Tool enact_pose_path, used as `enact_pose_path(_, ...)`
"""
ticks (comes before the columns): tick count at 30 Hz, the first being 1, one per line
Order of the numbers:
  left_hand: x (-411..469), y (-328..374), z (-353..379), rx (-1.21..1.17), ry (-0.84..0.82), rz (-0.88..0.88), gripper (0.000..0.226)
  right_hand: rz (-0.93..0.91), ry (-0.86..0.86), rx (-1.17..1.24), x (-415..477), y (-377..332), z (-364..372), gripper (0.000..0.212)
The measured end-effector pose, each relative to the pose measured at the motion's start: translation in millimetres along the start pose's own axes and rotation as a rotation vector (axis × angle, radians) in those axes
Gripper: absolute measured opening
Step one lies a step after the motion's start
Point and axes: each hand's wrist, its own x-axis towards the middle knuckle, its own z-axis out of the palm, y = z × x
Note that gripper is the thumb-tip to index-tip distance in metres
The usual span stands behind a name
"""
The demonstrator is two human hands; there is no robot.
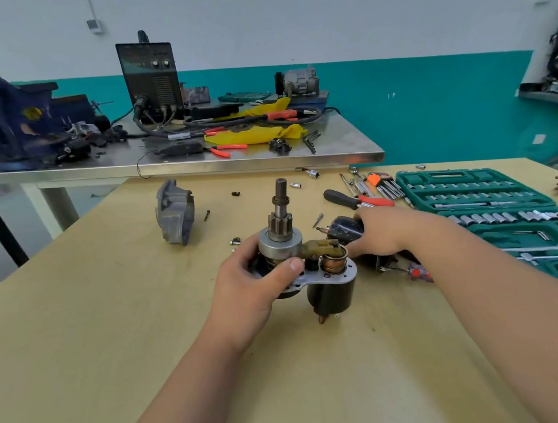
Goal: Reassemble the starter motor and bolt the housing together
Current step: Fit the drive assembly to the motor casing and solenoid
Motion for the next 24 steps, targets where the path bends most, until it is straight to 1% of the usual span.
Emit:
enact_pose_path(7,1.2,-2.1,-0.6,-0.008,0.007,0.002,0.037,0.01,0.17,-0.073,-4.1,-5.7,16.3,0.059)
enact_pose_path(9,0.9,-1.2,-0.3,-0.005,0.01,0.003,0.037,0.007,0.18,-0.05,-8.8,-4.8,15.3,0.056)
enact_pose_path(11,0.7,-1.4,-1.3,0.002,0.014,-0.007,0.032,0.023,0.168,0.052,-15.7,-1.7,13.4,0.052)
enact_pose_path(12,0.8,-1.6,-2.7,-0.002,0.017,-0.009,0.03,0.034,0.176,0.168,-21.2,0.1,12.0,0.049)
enact_pose_path(13,1.1,-0.9,-4.6,-0.008,0.016,-0.012,0.032,0.048,0.206,0.343,-28.0,1.8,10.9,0.046)
enact_pose_path(14,1.6,-0.4,-7.3,-0.005,0.013,-0.013,0.036,0.072,0.25,0.576,-36.1,2.2,9.9,0.043)
enact_pose_path(15,2.5,0.2,-10.5,0.006,0.006,-0.019,0.041,0.118,0.288,0.878,-44.2,1.4,7.9,0.047)
enact_pose_path(16,3.6,0.3,-13.8,0.024,-0.005,-0.029,0.043,0.176,0.292,1.233,-51.8,1.0,5.1,0.051)
enact_pose_path(17,3.9,1.6,-15.7,0.043,-0.013,-0.041,0.041,0.231,0.262,1.583,-57.7,2.0,3.5,0.053)
enact_pose_path(18,4.0,1.6,-16.9,0.081,-0.009,-0.052,0.037,0.258,0.209,1.875,-63.8,2.9,2.5,0.054)
enact_pose_path(19,4.0,1.5,-16.5,0.138,0.015,-0.07,0.033,0.257,0.147,2.084,-69.0,4.4,2.7,0.056)
enact_pose_path(20,3.6,1.4,-15.7,0.208,0.063,-0.091,0.028,0.245,0.081,2.201,-73.5,5.2,4.4,0.061)
enact_pose_path(21,3.7,0.7,-14.1,0.269,0.124,-0.122,0.024,0.235,0.027,2.255,-77.5,4.9,8.0,0.065)
enact_pose_path(22,3.2,-0.4,-12.2,0.302,0.179,-0.151,0.027,0.235,-0.011,2.276,-81.2,3.7,13.0,0.067)
enact_pose_path(24,1.6,-1.2,-8.0,0.351,0.238,-0.187,0.045,0.279,-0.064,2.329,-85.1,-0.1,25.4,0.067)
